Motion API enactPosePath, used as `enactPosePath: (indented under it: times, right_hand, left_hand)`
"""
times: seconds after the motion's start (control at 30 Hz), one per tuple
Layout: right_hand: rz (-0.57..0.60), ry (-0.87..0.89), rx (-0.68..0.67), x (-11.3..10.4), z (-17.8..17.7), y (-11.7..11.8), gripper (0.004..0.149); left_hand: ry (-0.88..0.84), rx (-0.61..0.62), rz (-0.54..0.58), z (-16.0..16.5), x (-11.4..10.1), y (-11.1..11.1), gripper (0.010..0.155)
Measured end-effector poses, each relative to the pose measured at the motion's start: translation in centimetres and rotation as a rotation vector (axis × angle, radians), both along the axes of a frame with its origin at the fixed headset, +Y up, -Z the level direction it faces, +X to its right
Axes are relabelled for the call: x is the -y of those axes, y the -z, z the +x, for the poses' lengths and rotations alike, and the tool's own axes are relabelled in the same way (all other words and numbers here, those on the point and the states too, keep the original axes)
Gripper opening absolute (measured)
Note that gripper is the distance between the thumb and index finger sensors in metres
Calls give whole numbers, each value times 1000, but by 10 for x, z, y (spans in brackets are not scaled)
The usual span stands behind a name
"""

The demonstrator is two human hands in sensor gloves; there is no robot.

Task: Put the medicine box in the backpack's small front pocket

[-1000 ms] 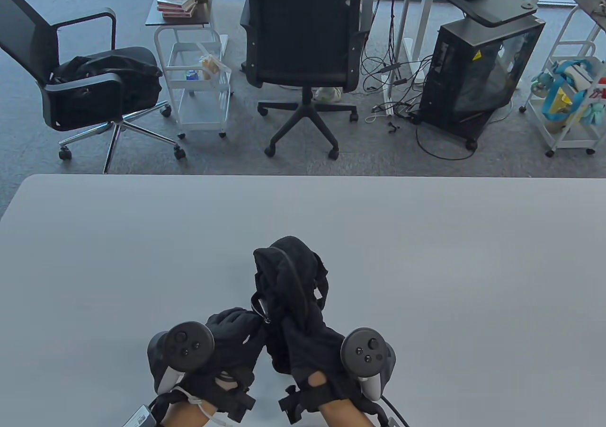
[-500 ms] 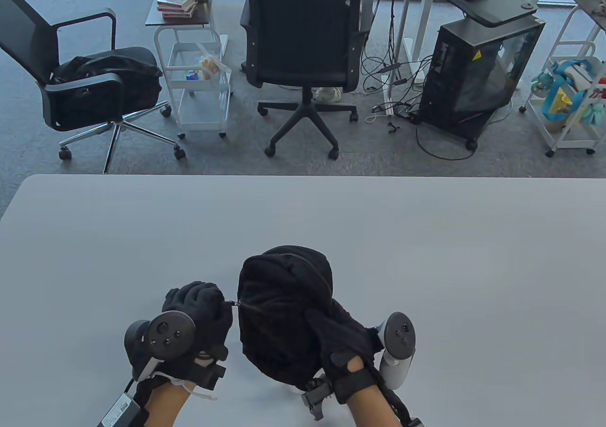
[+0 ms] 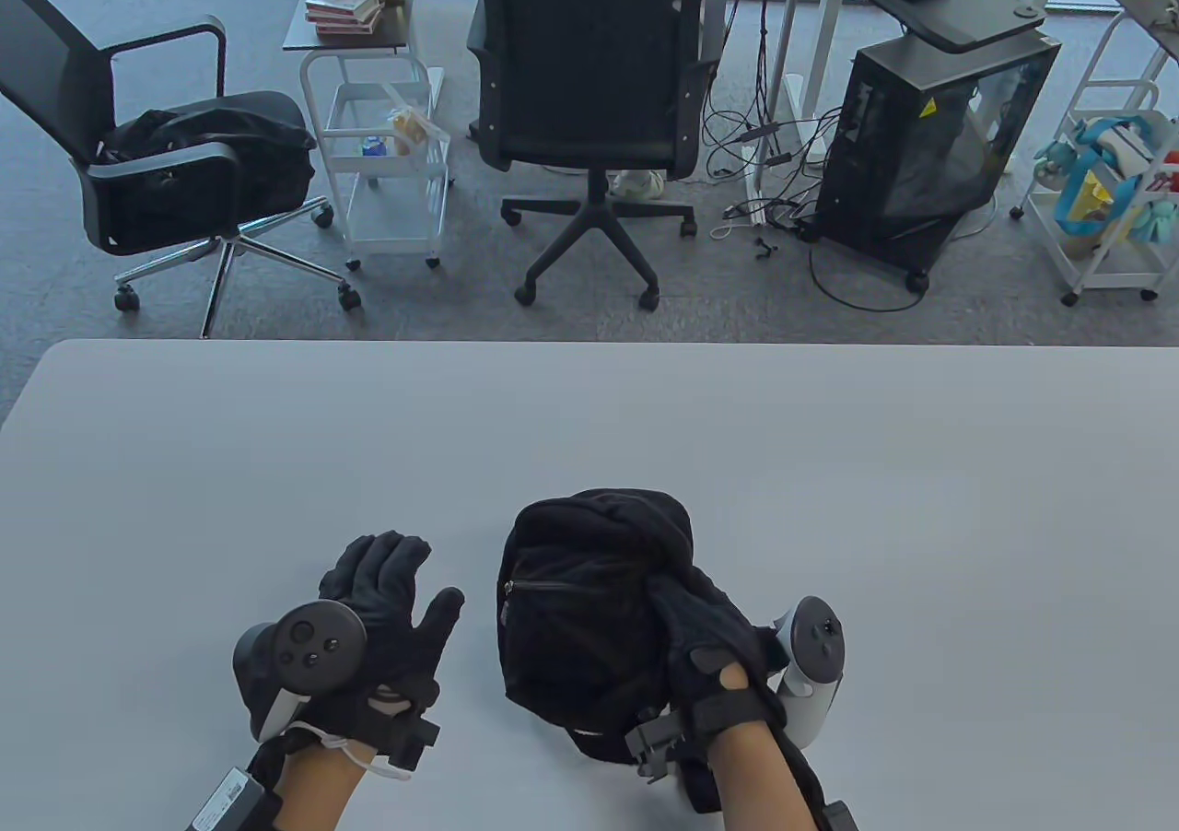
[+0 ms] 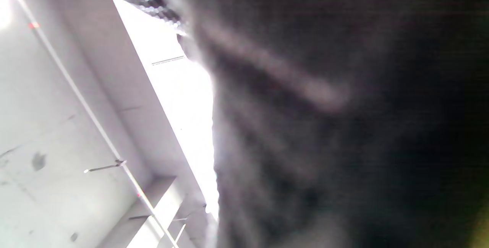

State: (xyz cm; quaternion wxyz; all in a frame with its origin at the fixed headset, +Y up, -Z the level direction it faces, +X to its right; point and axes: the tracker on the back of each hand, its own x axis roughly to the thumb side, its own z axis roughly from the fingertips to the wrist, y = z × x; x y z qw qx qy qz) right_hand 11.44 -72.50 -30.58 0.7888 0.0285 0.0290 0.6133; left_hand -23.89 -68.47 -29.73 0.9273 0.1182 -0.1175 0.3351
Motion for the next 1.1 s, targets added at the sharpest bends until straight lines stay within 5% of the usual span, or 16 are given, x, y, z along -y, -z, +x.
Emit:
enactPosePath:
  times: [0.23, 0.57, 0.73, 0.87, 0.97, 1.03, 1.1]
  right_hand:
    - [-110, -68, 3, 25, 6, 11, 54]
    - [-50, -877, 145, 8, 16, 17, 92]
    - [92, -1212, 218, -29, 18, 11, 91]
    - [378, -1345, 255, -56, 19, -3, 88]
    - [493, -1393, 145, -51, 15, -14, 93]
    - [446, -1443, 67, -48, 12, -17, 99]
    - [506, -1435, 120, -47, 10, -21, 100]
  left_hand:
    - [11, 27, 6, 6, -3, -2, 81]
    - [15, 54, -14, 11, -3, -3, 82]
    - [65, 62, -37, 16, -8, -6, 87]
    - [69, 63, -11, 19, -13, -9, 89]
    - [68, 50, 18, 19, -17, -12, 97]
    - [79, 33, 62, 18, -22, -12, 97]
    - [80, 28, 64, 17, -21, -12, 96]
